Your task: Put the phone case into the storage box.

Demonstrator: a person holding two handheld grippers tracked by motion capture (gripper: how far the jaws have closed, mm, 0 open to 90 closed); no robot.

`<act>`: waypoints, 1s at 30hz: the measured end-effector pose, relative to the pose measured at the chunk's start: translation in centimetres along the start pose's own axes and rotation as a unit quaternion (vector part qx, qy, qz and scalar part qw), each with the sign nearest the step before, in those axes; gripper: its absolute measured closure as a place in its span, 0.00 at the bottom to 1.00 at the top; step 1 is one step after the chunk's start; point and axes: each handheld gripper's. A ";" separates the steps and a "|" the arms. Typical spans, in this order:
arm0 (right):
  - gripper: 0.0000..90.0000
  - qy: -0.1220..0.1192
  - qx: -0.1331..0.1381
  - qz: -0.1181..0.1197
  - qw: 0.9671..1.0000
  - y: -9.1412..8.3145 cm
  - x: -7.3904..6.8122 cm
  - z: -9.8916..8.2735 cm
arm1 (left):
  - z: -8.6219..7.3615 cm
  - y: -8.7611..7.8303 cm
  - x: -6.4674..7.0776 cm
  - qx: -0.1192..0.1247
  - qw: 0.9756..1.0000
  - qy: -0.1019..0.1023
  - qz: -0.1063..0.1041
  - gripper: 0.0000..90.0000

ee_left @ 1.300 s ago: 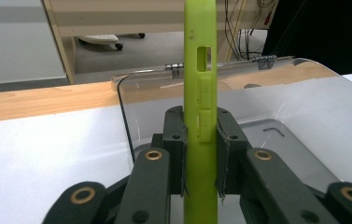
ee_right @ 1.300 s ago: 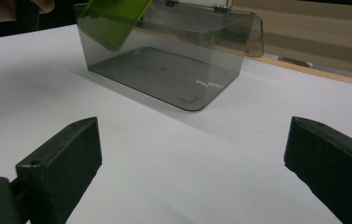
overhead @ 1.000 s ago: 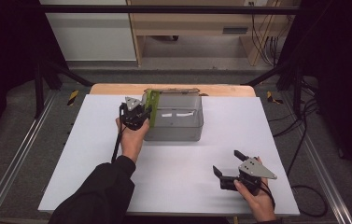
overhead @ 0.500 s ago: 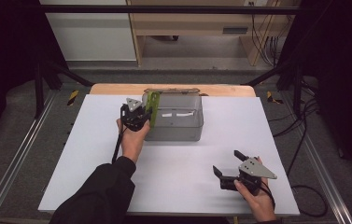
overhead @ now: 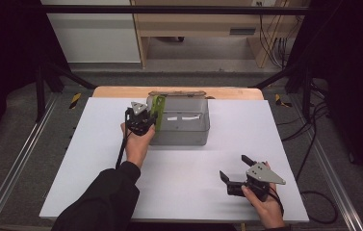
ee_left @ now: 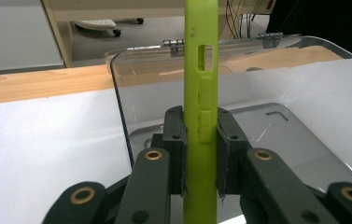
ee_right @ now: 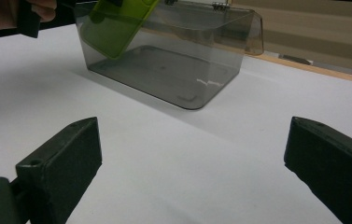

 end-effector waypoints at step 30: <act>0.05 0.002 -0.003 0.002 1.000 0.1 0.0 0.0 | -0.1 0.3 0.1 -0.018 1.000 -0.022 -0.008 0.86</act>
Point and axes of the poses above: each handheld gripper's, and its own axes: y roughly forward along the jaws, z roughly out of its top, x roughly to its right, and after that the axes turned 1 degree about -y, right-handed
